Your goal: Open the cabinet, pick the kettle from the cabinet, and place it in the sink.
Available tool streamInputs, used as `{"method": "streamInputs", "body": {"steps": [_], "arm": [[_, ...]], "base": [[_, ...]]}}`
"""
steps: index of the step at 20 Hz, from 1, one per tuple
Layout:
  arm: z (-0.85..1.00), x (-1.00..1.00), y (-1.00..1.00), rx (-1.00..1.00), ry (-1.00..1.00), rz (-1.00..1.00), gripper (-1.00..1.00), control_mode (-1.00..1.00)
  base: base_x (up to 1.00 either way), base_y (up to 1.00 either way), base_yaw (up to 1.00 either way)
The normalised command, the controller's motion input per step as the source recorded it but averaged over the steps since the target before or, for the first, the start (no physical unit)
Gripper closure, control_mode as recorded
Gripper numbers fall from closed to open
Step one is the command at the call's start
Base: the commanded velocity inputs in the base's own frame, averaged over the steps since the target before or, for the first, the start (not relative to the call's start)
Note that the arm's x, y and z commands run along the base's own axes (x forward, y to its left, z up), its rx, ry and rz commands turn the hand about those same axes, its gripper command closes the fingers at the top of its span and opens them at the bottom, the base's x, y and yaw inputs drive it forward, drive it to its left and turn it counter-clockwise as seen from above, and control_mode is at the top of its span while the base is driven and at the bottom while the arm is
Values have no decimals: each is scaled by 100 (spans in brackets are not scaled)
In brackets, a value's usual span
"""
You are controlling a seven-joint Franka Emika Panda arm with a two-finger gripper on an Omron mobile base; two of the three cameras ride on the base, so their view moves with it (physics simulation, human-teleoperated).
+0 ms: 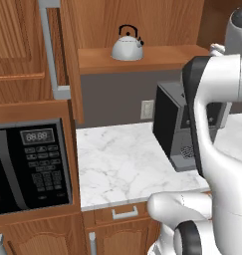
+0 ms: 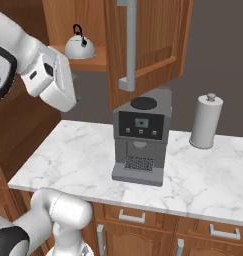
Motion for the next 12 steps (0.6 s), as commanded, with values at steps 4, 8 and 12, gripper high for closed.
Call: {"method": "streamInputs", "body": {"steps": [4,8,12], "arm": [[-4,19,9,45,-2,-18,-100,-100],[-14,6,8,39,-6,-22,-100,-100],[-19,22,3,19,-16,-34,-100,-100]], "base": [[0,0,0],[0,0,0],[0,0,0]]}}
